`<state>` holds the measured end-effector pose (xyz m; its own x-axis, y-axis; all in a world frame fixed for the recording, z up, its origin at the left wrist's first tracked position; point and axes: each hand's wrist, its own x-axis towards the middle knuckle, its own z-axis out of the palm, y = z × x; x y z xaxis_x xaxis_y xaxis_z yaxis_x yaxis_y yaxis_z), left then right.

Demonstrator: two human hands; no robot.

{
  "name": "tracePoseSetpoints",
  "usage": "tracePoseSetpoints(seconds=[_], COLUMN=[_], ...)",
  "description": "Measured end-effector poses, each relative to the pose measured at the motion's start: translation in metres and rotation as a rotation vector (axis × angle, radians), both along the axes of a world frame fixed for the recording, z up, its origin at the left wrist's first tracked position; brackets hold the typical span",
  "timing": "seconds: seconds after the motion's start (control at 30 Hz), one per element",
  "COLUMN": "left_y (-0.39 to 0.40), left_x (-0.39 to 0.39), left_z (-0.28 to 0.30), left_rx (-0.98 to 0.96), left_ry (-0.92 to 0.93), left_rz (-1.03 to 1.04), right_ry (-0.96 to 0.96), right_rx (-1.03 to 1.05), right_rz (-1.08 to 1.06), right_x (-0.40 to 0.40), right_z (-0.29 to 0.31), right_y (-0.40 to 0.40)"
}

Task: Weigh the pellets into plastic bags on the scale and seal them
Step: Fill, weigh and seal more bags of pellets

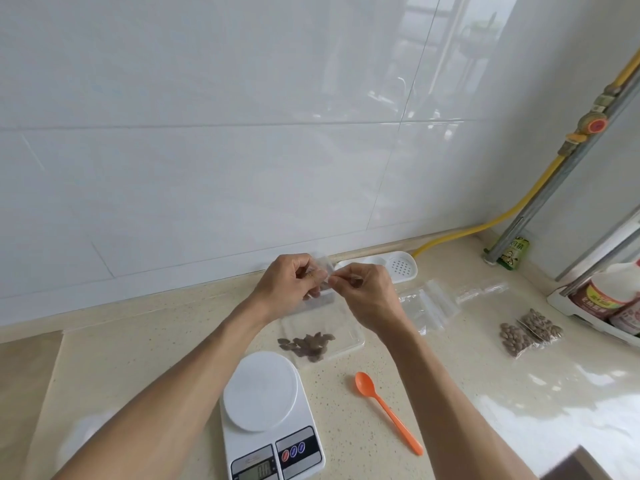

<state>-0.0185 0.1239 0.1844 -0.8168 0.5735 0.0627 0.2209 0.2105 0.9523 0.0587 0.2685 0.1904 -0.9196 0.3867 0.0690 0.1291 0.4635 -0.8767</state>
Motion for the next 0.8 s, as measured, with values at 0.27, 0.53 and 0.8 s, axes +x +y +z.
tracePoseSetpoints(seconds=[0.27,0.53,0.8], left_y=[0.007,0.025,0.090], left_x=[-0.005,-0.010,0.002], left_z=[0.001,0.001,0.008], left_rx=[0.009,0.000,-0.020], left_ry=[0.014,-0.118,-0.051], left_rz=[-0.006,-0.081,-0.188], right_ry=[-0.012,-0.086,-0.011], right_rx=[-0.034,-0.100,-0.194], right_rz=[-0.020,-0.079,-0.160], right_x=[0.000,0.009,0.041], right_z=[0.002,-0.006,-0.001], right_y=[0.011,0.039,0.085])
